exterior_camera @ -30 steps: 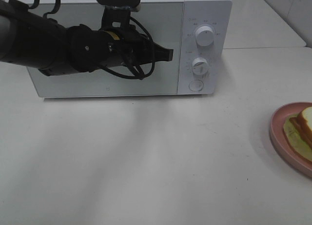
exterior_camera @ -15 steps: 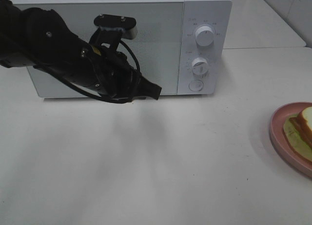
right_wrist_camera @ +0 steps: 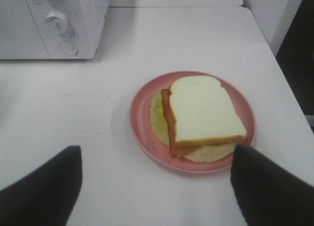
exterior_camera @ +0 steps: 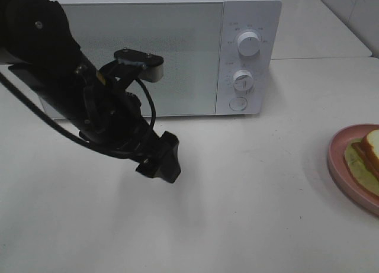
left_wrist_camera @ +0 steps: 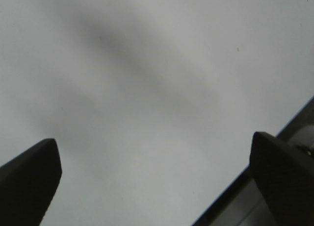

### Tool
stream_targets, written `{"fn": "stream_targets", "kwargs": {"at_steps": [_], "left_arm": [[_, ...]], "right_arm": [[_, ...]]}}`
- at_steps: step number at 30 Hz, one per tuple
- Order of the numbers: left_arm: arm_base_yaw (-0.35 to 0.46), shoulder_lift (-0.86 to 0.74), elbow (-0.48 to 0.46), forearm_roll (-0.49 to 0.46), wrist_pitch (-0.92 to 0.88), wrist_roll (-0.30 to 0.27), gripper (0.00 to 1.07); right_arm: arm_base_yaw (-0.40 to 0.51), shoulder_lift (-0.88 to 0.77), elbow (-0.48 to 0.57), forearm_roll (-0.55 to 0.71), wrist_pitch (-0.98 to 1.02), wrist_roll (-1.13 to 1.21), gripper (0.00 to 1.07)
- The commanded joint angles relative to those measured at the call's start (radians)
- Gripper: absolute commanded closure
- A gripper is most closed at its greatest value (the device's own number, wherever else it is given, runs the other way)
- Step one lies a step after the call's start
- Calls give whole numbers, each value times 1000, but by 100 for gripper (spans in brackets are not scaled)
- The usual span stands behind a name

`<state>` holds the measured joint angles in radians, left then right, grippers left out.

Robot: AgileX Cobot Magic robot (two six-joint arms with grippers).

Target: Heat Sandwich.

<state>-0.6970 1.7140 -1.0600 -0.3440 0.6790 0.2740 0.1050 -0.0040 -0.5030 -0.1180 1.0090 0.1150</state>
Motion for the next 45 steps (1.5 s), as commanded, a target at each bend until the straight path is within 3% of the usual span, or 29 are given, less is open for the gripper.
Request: {"fn": "stream_targets", "kwargs": {"at_steps": [1, 4, 5, 9, 10, 13, 14, 16, 24, 30, 37, 41, 45], "left_arm": [[0, -16, -2, 8, 61, -7, 9], [10, -41, -2, 33, 153, -55, 9], [26, -52, -2, 49, 193, -99, 9], [79, -71, -2, 70, 263, -142, 9], [130, -82, -2, 76, 318, -144, 9], [182, -96, -2, 74, 366, -144, 9], [241, -117, -2, 72, 412, -144, 9], [265, -129, -2, 71, 428, -144, 9], [524, -278, -1, 75, 531, -146, 9], [660, -376, -1, 118, 601, -149, 9], [720, -486, 13, 120, 610, -169, 9], [720, -567, 77, 124, 608, -168, 9], [720, -695, 200, 158, 572, -168, 9]], "right_arm": [[-8, -27, 3, -2, -13, 9, 32], [-8, -27, 3, -2, -13, 9, 32], [-8, -27, 3, -2, -13, 9, 32], [-8, -27, 3, -2, -13, 9, 32], [-8, -27, 3, -2, -13, 9, 32], [-8, -27, 3, -2, -13, 9, 32], [-8, -27, 3, -2, -13, 9, 32], [-8, -27, 3, -2, -13, 9, 32], [-8, -27, 3, -2, -13, 8, 32], [-8, -27, 3, -2, -13, 8, 32], [-8, -27, 3, -2, -13, 8, 32], [-8, -27, 3, -2, -13, 8, 32], [-8, -27, 3, -2, -13, 8, 32]]}}
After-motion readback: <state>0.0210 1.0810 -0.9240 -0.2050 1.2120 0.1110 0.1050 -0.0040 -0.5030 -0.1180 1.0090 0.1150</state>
